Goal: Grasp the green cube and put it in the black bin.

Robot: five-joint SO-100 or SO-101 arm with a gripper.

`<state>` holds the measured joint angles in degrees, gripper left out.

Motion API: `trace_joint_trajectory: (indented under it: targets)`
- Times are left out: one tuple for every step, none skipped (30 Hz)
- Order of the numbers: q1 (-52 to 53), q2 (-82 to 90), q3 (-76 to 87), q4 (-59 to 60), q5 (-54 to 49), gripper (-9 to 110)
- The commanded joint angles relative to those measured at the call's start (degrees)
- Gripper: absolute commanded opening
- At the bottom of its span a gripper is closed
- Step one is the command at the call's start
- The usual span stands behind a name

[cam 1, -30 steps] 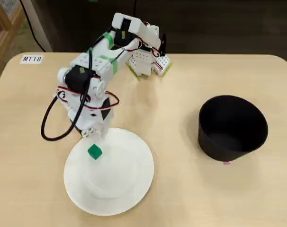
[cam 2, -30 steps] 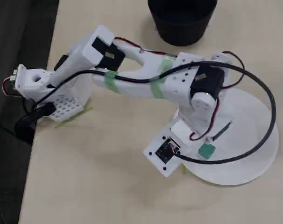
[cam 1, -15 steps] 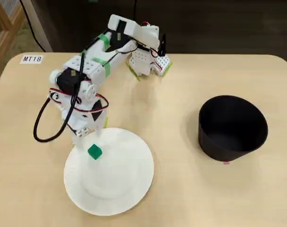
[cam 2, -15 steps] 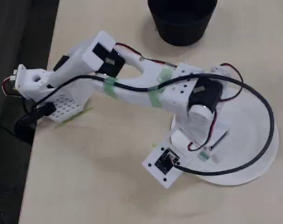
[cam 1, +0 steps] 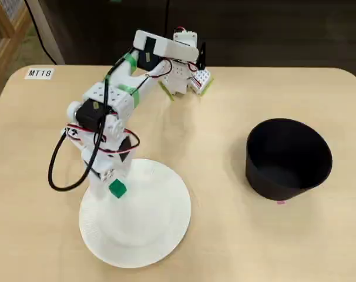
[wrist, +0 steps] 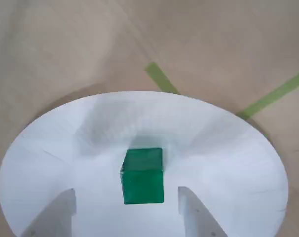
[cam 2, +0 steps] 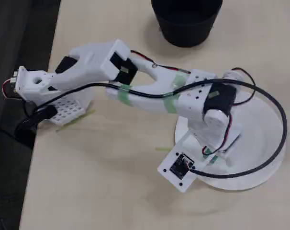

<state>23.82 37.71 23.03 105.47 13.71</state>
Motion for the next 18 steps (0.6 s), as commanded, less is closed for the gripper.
trace_joint_trajectory:
  targets:
    - [-0.35, -0.26, -3.87, 0.09, 0.09, 29]
    - [-0.35, -0.79, -4.39, 0.09, 0.09, 29]
    - [-0.35, -1.14, -4.66, 0.09, 0.09, 29]
    - [-0.35, -1.41, -4.83, 0.09, 0.09, 29]
    - [-0.35, -1.76, -5.1, 0.09, 0.09, 29]
    - [-0.26, -2.11, -5.19, 0.09, 0.09, 29]
    - [-0.18, -2.37, -5.27, 0.09, 0.09, 28]
    - [0.0, -2.72, -5.45, 0.09, 0.09, 28]
    - [0.0, -3.25, -5.8, 0.09, 0.09, 28]
    - [0.09, -3.78, -6.24, 0.09, 0.09, 27]
    - [0.09, -4.31, -6.59, 0.09, 0.09, 27]
    - [0.09, -4.92, -7.38, 0.09, 0.09, 26]
    - [0.09, -5.45, -8.0, 0.09, 0.18, 26]
    - [0.09, -5.98, -8.53, 0.09, 0.26, 25]
    - [0.18, -6.68, -9.32, 0.09, 0.26, 23]
    - [0.18, -7.29, -10.11, 0.18, 0.35, 20]
    - [0.18, -7.73, -10.55, 0.18, 0.35, 17]
    - [0.35, -8.26, -11.16, 0.18, 0.26, 12]
